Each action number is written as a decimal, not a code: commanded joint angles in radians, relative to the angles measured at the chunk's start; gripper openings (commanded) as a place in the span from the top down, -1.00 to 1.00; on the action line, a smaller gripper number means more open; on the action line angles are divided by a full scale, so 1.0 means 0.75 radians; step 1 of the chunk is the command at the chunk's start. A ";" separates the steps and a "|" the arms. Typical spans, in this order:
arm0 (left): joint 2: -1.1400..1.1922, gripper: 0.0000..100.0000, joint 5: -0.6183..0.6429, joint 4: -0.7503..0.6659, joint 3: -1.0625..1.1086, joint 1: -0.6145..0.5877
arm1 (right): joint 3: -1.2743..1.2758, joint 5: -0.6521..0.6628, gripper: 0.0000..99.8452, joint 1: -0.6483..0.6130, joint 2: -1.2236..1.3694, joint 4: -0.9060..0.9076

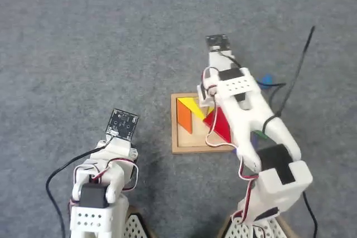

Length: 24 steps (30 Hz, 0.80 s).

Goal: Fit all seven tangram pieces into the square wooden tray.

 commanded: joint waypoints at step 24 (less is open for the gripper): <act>-0.033 0.97 0.010 0.006 -0.015 -0.006 | -0.088 0.031 0.94 -0.019 0.048 -0.189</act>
